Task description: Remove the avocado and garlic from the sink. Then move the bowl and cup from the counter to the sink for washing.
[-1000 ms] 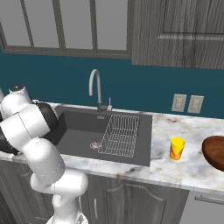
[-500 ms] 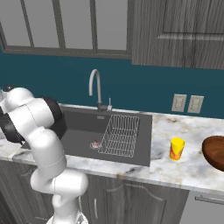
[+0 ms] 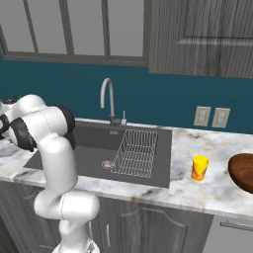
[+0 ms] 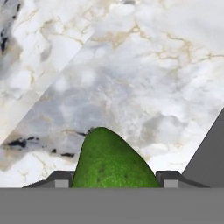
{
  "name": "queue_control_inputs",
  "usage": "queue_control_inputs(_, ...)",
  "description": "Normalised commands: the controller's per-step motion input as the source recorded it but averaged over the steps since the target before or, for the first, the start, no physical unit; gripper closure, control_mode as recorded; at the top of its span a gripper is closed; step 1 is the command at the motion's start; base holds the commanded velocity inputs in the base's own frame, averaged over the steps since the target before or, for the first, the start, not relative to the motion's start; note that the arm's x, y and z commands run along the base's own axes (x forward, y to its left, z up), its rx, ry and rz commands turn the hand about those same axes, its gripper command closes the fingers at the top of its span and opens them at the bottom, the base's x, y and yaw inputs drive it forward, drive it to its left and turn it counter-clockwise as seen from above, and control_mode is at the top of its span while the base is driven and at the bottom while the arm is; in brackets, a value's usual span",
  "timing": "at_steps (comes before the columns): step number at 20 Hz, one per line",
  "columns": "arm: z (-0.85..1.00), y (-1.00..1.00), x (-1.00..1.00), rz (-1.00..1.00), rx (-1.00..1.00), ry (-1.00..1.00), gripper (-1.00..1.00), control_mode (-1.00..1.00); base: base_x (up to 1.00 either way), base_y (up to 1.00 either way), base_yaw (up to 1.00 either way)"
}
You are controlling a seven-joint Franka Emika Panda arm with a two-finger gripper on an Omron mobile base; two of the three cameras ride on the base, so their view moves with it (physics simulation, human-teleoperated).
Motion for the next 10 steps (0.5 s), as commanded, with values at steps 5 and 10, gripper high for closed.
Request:
queue_control_inputs(5, -0.21, 0.17, 0.0, 0.0, -0.01, 0.2, 1.0, -1.0, 0.0, 0.0, 0.0)
queue_control_inputs(10, -0.23, 0.12, 0.0, 0.0, -0.06, 0.06, 1.0, -1.0, 0.0, 0.0, 0.0)
